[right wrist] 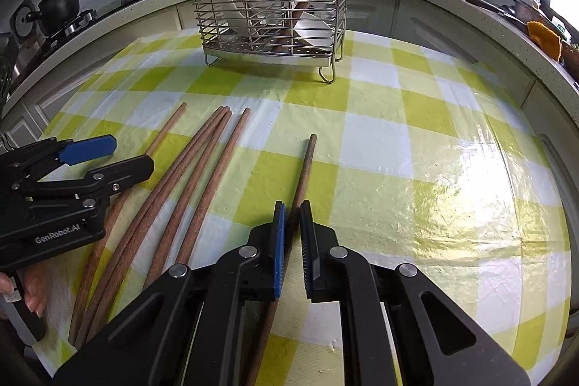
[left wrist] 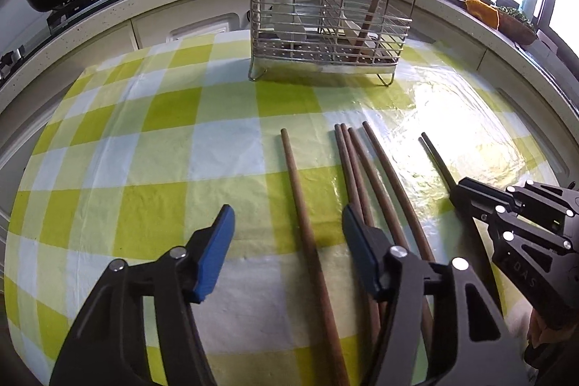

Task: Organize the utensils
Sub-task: 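Close the left tool on one wooden chopstick while the right tool grips another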

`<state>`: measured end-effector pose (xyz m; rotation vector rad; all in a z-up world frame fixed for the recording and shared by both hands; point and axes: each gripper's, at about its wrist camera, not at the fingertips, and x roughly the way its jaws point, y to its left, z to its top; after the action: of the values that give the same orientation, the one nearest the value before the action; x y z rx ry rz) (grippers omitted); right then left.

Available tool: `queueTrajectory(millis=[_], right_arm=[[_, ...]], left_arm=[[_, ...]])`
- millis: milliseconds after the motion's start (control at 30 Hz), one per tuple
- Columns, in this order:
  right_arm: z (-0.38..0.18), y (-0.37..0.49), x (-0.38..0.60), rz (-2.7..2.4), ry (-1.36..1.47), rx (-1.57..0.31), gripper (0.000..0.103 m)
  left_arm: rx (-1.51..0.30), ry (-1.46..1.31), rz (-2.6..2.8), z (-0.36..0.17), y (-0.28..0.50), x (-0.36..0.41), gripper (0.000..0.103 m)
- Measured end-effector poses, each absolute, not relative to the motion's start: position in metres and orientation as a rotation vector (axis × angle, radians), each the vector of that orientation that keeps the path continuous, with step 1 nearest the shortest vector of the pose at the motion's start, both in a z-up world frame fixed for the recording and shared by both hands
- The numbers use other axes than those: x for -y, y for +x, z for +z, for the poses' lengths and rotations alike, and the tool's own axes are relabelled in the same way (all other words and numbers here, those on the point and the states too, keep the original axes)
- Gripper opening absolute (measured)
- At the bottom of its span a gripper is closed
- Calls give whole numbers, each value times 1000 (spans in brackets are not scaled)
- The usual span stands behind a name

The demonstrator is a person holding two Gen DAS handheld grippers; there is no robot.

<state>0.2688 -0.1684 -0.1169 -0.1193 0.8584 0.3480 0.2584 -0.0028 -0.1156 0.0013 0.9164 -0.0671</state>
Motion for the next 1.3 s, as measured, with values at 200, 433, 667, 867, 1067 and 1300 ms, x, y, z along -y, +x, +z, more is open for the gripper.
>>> queueTrajectory(millis=[200, 433, 667, 867, 1067, 1300], right_arm=[[-117, 269, 171, 367, -109, -857, 10], [-118, 269, 173, 381, -104, -850, 10], [-119, 267, 171, 377, -125, -845, 8], [-118, 267, 170, 378, -122, -848, 8], [-116, 270, 166, 363, -152, -872, 8], [-116, 272, 158, 342, -219, -876, 8]], left_arm=[[-906, 23, -46, -119, 261, 8, 33], [-887, 59, -72, -119, 258, 13, 8], [-886, 51, -99, -119, 258, 11, 6], [-884, 47, -115, -120, 259, 8, 6], [-910, 55, -107, -119, 263, 10, 7], [-919, 100, -106, -118, 266, 16, 7]])
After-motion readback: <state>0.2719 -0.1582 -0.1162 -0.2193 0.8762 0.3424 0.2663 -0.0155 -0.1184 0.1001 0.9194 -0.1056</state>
